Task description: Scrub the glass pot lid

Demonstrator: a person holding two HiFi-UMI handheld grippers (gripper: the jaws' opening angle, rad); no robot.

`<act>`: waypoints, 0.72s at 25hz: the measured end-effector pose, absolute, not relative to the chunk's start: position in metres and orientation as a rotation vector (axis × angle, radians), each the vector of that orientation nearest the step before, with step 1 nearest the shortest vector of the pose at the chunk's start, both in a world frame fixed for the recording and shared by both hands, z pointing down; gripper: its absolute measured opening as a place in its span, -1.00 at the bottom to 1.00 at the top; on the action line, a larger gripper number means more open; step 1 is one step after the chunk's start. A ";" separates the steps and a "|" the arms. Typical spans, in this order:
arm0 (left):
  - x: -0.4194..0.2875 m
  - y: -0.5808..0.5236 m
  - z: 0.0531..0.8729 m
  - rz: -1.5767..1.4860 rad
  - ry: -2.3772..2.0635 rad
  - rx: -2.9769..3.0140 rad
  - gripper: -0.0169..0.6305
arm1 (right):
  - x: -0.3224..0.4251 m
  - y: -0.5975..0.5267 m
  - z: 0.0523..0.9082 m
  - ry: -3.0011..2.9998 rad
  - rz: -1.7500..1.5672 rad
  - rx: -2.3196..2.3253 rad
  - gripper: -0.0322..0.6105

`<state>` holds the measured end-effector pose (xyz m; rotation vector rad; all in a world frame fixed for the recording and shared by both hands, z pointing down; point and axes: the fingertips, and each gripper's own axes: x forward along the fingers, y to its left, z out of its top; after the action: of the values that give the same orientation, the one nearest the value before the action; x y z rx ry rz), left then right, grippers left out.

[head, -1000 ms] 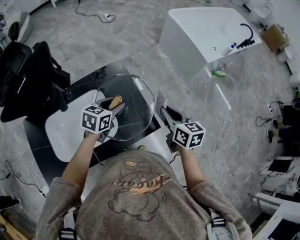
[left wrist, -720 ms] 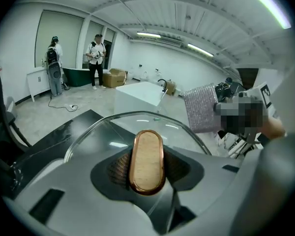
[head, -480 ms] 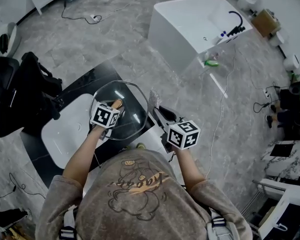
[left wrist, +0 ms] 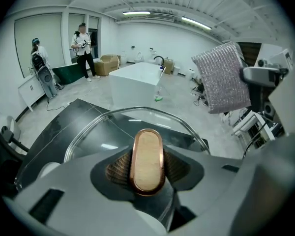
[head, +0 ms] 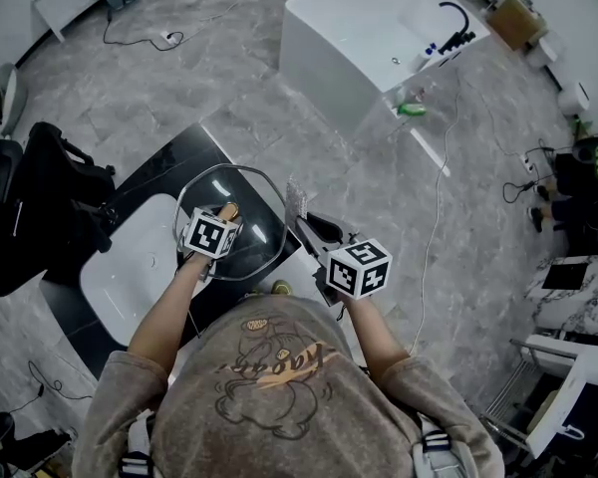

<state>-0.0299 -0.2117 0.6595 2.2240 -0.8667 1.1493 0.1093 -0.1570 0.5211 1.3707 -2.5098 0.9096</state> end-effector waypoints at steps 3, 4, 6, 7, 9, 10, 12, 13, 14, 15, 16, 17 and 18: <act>-0.030 -0.209 0.663 1.167 -0.867 2.231 -0.39 | 0.109 -0.156 0.522 -2.508 0.921 1.365 -0.69; -0.030 -0.209 0.664 1.167 -0.866 2.237 -0.39 | 0.109 -0.155 0.523 -2.508 0.924 1.362 -0.69; -0.030 -0.210 0.665 1.165 -0.867 2.240 -0.39 | 0.108 -0.155 0.525 -2.509 0.924 1.357 -0.69; -0.030 -0.210 0.666 1.163 -0.870 2.239 -0.38 | 0.107 -0.156 0.525 -2.510 0.923 1.354 -0.69; -0.030 -0.209 0.666 1.161 -0.886 2.238 -0.38 | 0.107 -0.156 0.525 -2.513 0.924 1.347 -0.69; -0.030 -0.210 0.666 1.163 -0.899 2.243 -0.38 | 0.106 -0.156 0.524 -2.515 0.925 1.343 -0.69; -0.029 -0.211 0.663 1.172 -0.928 2.273 -0.32 | 0.104 -0.156 0.524 -2.517 0.925 1.332 -0.69; -0.028 -0.212 0.658 1.166 -0.939 2.293 -0.29 | 0.103 -0.156 0.524 -2.518 0.924 1.325 -0.69; -0.027 -0.213 0.652 1.147 -0.948 2.312 -0.28 | 0.102 -0.156 0.524 -2.520 0.922 1.319 -0.69; -0.026 -0.215 0.645 1.121 -0.961 2.330 -0.28 | 0.100 -0.155 0.524 -2.522 0.919 1.313 -0.69; -0.026 -0.217 0.636 1.089 -0.978 2.344 -0.28 | 0.099 -0.156 0.524 -2.525 0.916 1.307 -0.69; -0.026 -0.217 0.625 1.051 -0.995 2.352 -0.28 | 0.097 -0.156 0.523 -2.529 0.913 1.301 -0.69; -0.027 -0.218 0.613 1.005 -1.009 2.356 -0.30 | 0.095 -0.157 0.522 -2.533 0.909 1.296 -0.69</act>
<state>-0.0268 -0.2177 0.6129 2.3561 -1.0089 1.0054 0.0949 -0.1570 0.5222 1.2957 -2.5328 0.9089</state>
